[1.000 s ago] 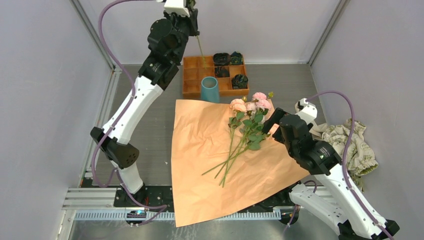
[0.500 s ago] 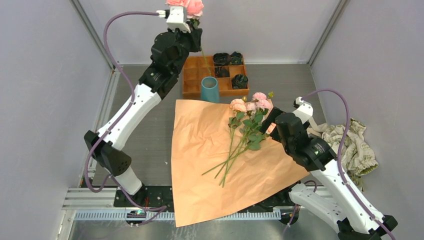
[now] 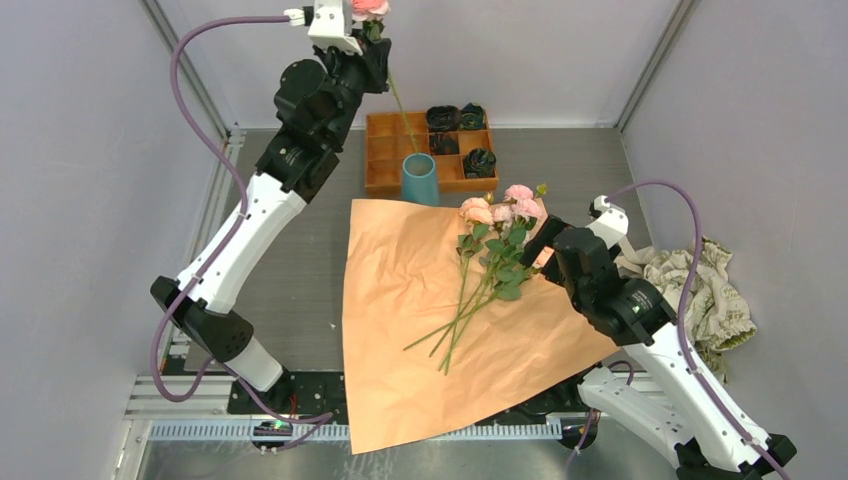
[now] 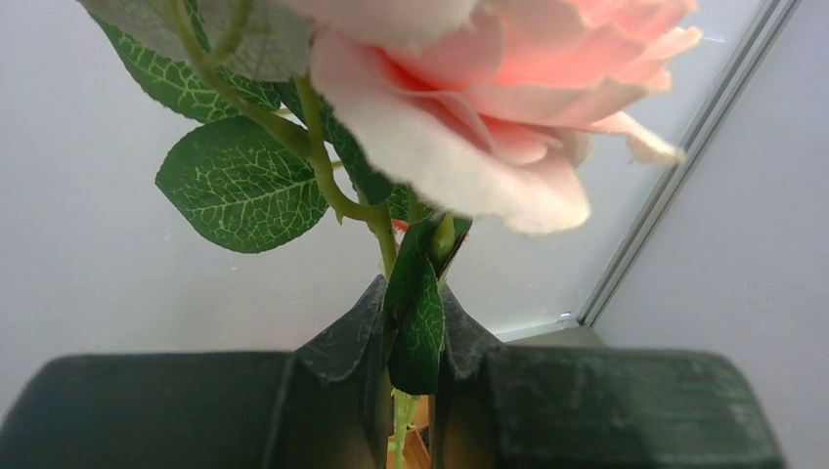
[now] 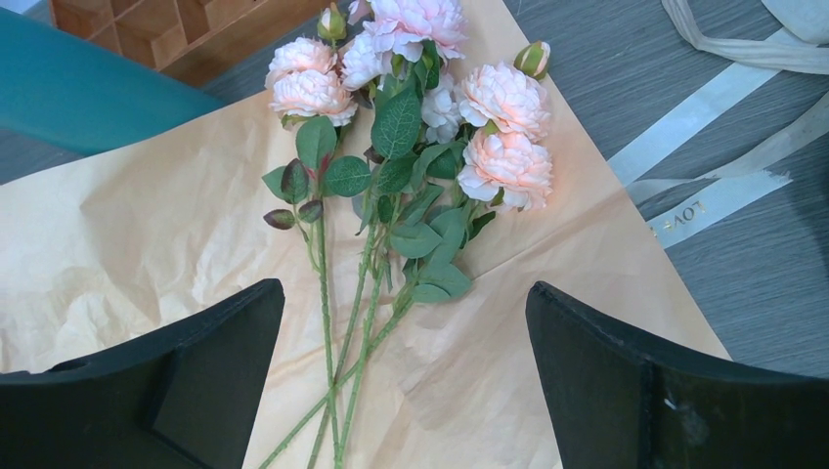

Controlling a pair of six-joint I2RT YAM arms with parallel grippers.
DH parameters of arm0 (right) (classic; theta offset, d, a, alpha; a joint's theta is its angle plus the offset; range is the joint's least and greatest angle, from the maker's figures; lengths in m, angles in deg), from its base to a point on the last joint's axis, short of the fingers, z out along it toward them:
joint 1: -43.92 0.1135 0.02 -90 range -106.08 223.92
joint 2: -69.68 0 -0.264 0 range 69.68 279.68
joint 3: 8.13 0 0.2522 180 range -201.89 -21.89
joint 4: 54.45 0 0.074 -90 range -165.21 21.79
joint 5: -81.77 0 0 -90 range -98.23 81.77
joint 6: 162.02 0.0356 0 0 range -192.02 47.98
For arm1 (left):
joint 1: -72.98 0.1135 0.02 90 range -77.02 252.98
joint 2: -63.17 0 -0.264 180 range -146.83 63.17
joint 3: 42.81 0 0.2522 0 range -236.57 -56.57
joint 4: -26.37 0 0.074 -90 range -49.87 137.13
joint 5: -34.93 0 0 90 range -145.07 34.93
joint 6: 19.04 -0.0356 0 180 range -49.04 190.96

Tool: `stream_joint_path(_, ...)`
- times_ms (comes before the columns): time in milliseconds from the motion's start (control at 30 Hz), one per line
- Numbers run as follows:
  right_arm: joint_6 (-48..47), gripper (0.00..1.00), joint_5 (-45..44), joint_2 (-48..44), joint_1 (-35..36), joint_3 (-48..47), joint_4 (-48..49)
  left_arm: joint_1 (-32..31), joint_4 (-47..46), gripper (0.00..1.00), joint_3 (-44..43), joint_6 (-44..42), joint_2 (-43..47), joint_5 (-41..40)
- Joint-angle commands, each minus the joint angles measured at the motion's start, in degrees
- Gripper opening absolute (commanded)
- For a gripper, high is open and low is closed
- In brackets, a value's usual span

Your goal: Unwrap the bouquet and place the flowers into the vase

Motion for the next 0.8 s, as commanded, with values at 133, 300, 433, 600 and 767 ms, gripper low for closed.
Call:
stream_joint_path(133,1.1,1.00,-0.5,-1.0,0.0,0.1,1.7,0.4,-3.2,0.01,5.4,0.5,6.0,0.7)
stream_joint_path(300,1.1,1.00,0.2,-1.0,-0.1,0.1,2.0,0.4,-4.0,0.01,12.2,3.2,7.2,2.0)
stream_joint_path(433,-0.1,0.98,4.0,-0.5,0.0,0.7,4.0,0.5,-4.0,0.02,17.1,6.7,7.0,4.2)
stream_joint_path(600,-2.1,0.96,12.0,5.2,-0.1,1.5,6.9,0.5,-2.7,0.11,20.1,10.2,5.9,6.3)
stream_joint_path(767,-1.4,0.88,21.7,12.6,0.0,6.3,14.5,0.4,-1.6,0.27,22.4,12.1,4.7,8.6)
